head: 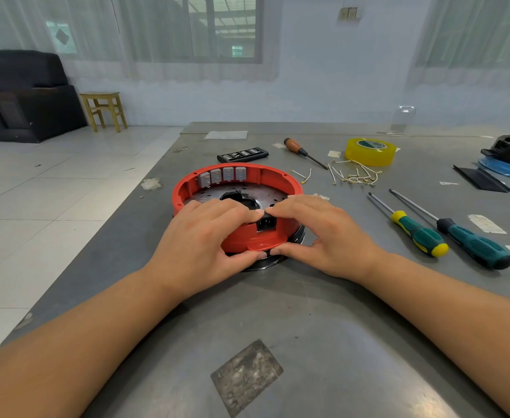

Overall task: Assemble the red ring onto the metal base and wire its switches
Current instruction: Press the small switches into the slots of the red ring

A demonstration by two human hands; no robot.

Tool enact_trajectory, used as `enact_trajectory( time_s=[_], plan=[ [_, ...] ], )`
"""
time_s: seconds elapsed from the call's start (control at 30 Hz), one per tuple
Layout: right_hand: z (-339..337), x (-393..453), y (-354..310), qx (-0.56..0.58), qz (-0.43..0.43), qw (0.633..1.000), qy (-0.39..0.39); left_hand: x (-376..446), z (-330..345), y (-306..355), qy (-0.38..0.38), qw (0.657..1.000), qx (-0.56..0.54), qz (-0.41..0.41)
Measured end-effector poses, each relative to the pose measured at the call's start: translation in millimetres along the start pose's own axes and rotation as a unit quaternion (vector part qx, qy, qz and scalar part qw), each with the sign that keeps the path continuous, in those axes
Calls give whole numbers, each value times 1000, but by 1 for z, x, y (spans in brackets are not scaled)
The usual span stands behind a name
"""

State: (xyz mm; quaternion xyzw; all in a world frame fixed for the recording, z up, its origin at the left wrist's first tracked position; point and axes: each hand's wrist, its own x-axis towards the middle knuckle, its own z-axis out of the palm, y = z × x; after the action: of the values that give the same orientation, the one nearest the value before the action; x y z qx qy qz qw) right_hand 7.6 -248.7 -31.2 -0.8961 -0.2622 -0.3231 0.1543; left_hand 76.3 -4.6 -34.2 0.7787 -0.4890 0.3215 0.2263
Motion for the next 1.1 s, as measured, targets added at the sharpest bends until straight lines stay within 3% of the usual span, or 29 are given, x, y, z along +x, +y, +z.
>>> enact_trajectory(
  time_s=[0.6, 1.1],
  plan=[
    [0, 1, 1, -17, -10, 1000, -24, 7, -6, 1, -34, 999, 17, 27],
    [0, 1, 0, 1, -3, 1000, -15, -4, 7, -4, 27, 1000, 0, 9]
  ],
)
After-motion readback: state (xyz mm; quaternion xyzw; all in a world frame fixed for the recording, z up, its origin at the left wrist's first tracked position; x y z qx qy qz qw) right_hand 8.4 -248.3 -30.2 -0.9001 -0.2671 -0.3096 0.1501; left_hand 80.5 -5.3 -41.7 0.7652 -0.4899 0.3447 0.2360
